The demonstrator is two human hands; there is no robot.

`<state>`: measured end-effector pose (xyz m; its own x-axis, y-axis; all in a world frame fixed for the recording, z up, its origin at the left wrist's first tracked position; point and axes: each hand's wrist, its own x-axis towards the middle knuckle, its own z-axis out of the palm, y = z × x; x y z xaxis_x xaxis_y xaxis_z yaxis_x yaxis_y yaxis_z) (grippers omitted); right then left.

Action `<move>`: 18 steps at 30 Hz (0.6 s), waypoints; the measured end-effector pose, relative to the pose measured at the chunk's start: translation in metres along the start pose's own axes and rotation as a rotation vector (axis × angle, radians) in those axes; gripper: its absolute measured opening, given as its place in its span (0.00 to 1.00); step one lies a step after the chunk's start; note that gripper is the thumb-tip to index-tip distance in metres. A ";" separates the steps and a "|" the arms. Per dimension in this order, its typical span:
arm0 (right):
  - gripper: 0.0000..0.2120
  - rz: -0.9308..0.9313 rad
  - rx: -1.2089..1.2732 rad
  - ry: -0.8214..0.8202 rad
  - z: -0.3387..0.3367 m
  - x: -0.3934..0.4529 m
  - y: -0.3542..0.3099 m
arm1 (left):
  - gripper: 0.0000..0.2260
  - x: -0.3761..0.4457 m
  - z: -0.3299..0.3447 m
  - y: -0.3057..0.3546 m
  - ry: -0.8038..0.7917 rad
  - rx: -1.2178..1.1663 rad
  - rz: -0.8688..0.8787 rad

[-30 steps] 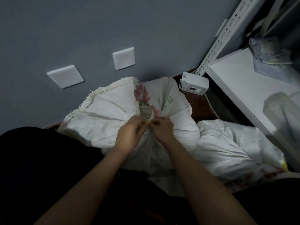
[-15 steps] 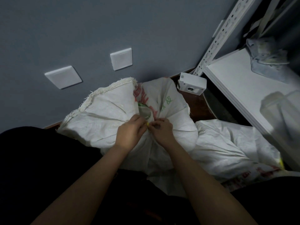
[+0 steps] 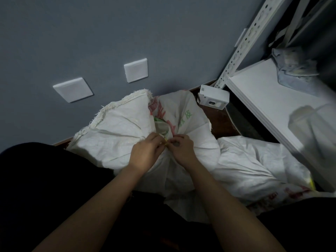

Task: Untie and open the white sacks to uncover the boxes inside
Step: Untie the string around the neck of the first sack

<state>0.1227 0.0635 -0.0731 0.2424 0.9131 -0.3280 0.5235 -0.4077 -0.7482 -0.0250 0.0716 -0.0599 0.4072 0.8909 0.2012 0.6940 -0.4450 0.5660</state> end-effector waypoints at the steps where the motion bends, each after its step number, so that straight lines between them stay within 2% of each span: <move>1: 0.09 -0.011 -0.014 0.005 -0.002 -0.001 0.000 | 0.13 0.001 0.000 0.001 0.004 -0.004 -0.003; 5: 0.09 -0.044 -0.036 0.016 -0.005 -0.003 0.000 | 0.11 -0.001 -0.001 0.004 0.040 0.006 0.035; 9: 0.08 -0.076 -0.022 -0.010 -0.004 -0.011 0.001 | 0.15 -0.001 0.004 -0.004 -0.025 0.053 -0.020; 13: 0.08 -0.079 -0.006 0.048 -0.003 -0.014 0.007 | 0.16 -0.004 -0.002 0.002 -0.065 -0.109 -0.063; 15: 0.08 -0.066 0.020 0.052 -0.005 -0.014 0.007 | 0.18 -0.002 -0.005 -0.001 -0.109 -0.161 -0.098; 18: 0.08 -0.064 -0.001 0.035 -0.012 -0.016 0.006 | 0.20 0.013 -0.009 -0.004 -0.229 -0.039 -0.015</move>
<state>0.1318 0.0460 -0.0650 0.2372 0.9362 -0.2593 0.5396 -0.3489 -0.7662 -0.0272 0.0859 -0.0523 0.5244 0.8514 0.0079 0.6794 -0.4240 0.5988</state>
